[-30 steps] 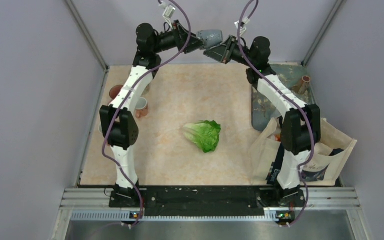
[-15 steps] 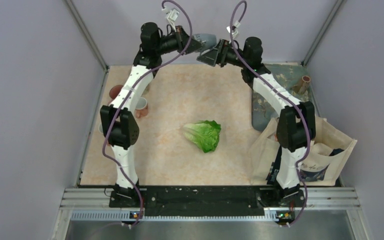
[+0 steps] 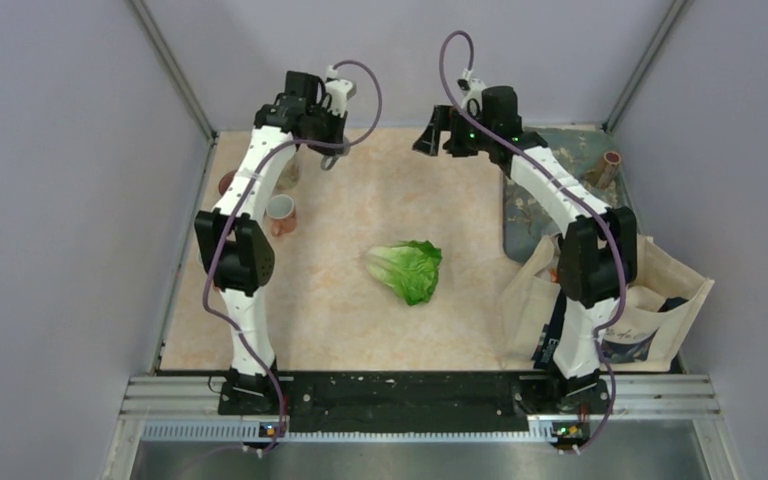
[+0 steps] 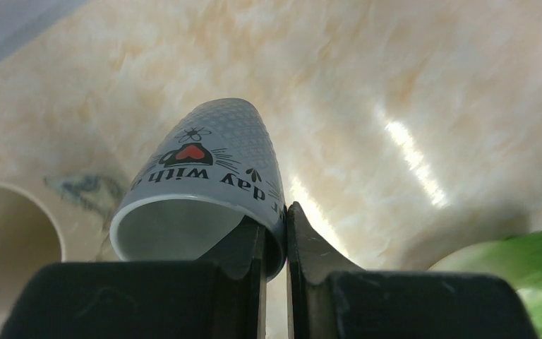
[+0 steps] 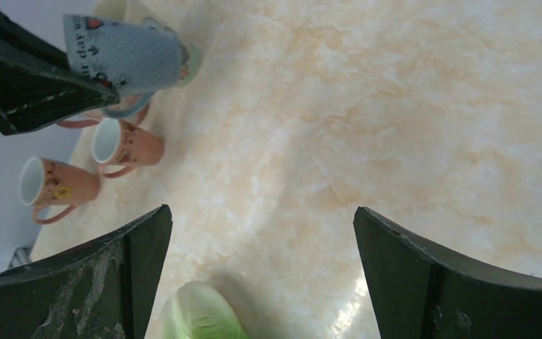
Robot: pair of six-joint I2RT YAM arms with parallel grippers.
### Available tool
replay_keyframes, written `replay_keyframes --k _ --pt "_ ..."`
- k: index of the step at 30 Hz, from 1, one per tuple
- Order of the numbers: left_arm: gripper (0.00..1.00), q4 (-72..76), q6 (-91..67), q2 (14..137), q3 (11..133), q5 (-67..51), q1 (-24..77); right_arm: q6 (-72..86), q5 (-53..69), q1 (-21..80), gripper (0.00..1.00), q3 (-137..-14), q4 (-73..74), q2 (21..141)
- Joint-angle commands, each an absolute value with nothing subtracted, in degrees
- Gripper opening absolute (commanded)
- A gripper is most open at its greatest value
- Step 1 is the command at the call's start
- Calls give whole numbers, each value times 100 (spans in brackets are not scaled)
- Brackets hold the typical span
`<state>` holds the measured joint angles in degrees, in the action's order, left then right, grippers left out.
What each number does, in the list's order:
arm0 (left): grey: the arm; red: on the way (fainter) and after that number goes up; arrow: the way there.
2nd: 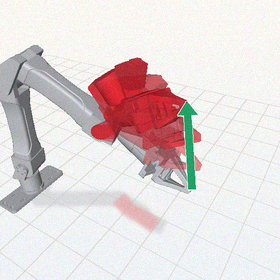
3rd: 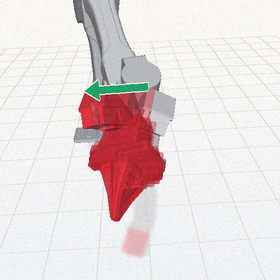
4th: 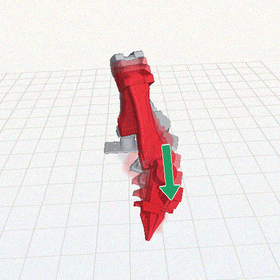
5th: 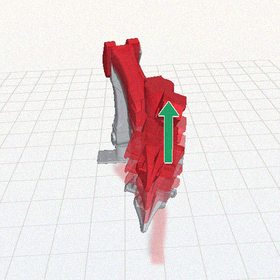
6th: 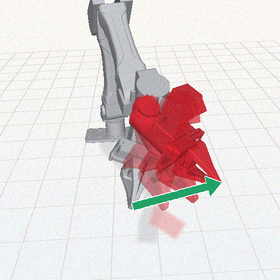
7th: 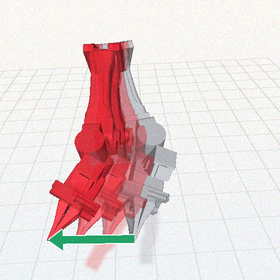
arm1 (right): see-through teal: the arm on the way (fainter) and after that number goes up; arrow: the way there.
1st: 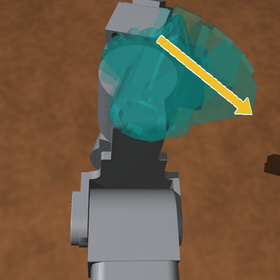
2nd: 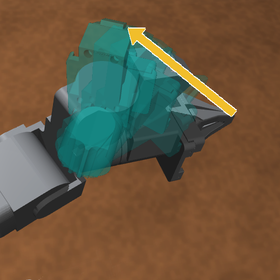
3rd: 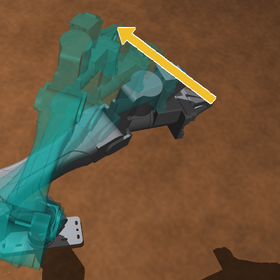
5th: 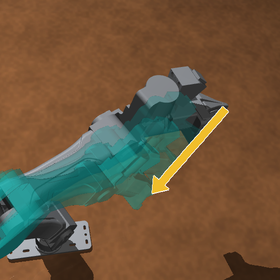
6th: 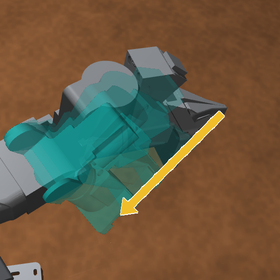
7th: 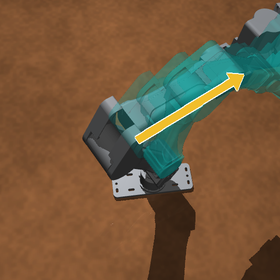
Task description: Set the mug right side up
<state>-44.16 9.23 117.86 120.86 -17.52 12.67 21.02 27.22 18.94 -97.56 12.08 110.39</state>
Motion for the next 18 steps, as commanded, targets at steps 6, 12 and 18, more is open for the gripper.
replay_keyframes --k 6,12,18 --pt "0 -5884 2393 12333 12161 -326 1292 1344 305 1603 99 -10695 2929 10568" --pt "0 -6025 2559 12742 11931 -296 1240 1287 -552 1344 99 -10909 3434 10472" --pt "0 -6108 2712 12976 12084 -336 1239 1223 -708 1276 99 -10922 3566 10456"
